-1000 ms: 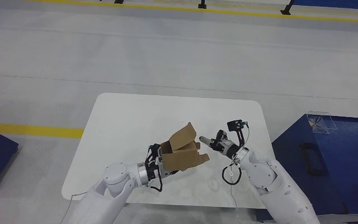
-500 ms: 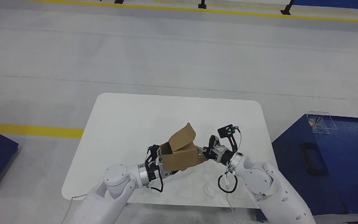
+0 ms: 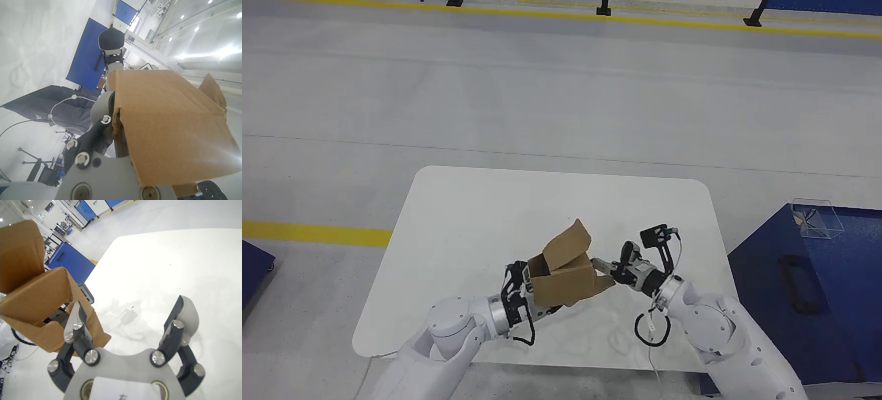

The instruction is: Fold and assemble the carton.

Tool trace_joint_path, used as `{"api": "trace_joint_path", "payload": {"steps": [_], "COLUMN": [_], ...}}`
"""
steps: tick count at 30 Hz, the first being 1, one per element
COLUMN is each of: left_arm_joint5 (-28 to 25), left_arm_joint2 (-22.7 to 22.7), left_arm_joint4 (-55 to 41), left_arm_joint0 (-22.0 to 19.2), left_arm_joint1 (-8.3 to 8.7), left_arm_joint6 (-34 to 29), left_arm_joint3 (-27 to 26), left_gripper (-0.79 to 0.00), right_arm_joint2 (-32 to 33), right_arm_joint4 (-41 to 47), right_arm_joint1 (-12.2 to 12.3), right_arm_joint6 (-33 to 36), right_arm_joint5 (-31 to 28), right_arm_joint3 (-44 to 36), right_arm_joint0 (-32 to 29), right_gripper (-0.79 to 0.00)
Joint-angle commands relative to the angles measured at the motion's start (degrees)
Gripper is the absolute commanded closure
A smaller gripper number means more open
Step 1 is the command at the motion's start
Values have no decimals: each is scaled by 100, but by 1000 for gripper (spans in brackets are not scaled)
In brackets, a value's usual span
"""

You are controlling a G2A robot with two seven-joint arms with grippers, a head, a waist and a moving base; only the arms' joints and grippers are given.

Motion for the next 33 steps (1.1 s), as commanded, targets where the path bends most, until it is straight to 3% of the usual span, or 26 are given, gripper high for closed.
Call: {"api": "trace_joint_path", "payload": {"steps": [1, 6, 17, 23, 33], "left_arm_joint5": [0, -55, -81, -85, -34], "left_arm_joint2": [-12, -70, -90, -9, 46], "left_arm_joint4": [-76, -223, -227, -186, -189], "left_arm_joint0": [11, 33, 93, 67, -12], "left_arm_joint1": [-3, -7, -5, -23, -47], "left_arm_joint6": [-57, -133, -224, -247, -269], "left_arm_joint3": [26, 68, 66, 96, 155], "left_gripper": [0, 0, 0, 0, 0], "right_arm_joint2": [132, 222, -167, 29, 310], "right_arm_joint4": [-69, 75, 1569, 2091, 2313], "right_arm_joint1": [12, 17, -42, -9, 32], "right_arm_joint6": [-75, 150, 1492, 1795, 1740], "right_arm_joint5": [53, -37, -1240, -1417, -1512], "right_arm_joint3": [98, 473, 787, 774, 633], "right_arm_joint0": [-51, -101, 48, 85, 12], "right_gripper": [-785, -785, -785, -785, -785]}}
